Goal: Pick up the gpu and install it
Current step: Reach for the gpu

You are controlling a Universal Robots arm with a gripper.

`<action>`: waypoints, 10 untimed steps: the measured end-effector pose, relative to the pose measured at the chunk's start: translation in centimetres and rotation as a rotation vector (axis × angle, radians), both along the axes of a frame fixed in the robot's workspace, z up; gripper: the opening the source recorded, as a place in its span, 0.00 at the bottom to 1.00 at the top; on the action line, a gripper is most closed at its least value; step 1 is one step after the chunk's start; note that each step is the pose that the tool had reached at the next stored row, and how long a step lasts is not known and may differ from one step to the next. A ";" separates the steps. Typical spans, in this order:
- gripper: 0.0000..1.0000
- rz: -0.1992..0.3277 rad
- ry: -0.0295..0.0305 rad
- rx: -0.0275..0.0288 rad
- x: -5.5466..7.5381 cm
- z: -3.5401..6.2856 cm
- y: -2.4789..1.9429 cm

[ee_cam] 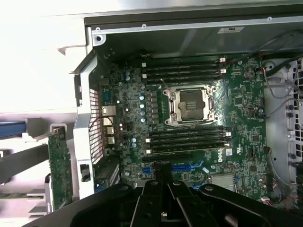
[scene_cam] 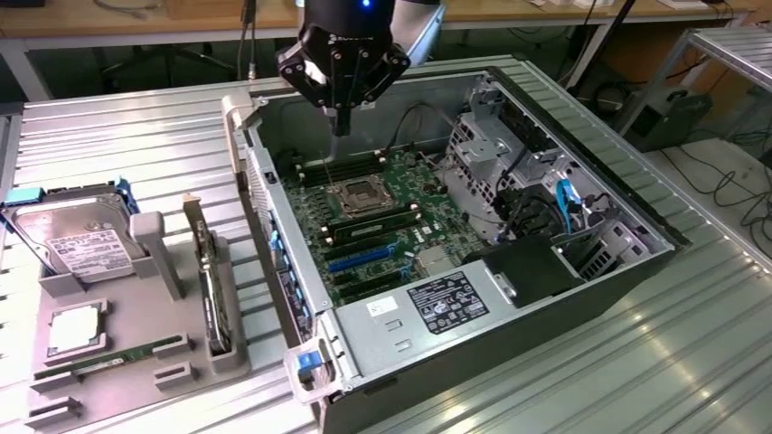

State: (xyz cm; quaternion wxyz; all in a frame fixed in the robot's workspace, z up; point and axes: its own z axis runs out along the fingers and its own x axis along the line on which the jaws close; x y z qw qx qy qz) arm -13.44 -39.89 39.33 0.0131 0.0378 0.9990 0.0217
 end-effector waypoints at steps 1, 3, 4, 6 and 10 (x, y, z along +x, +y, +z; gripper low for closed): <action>0.11 0.000 0.0000 0.0000 0.0 0.00 0.00; 0.11 0.000 0.0000 0.0000 -0.1 0.00 0.00; 0.11 0.000 0.0000 0.0000 -0.1 0.00 0.00; 0.11 0.000 0.0000 0.0000 -0.1 0.00 0.00; 0.11 0.000 0.0000 0.0000 -0.2 0.00 0.00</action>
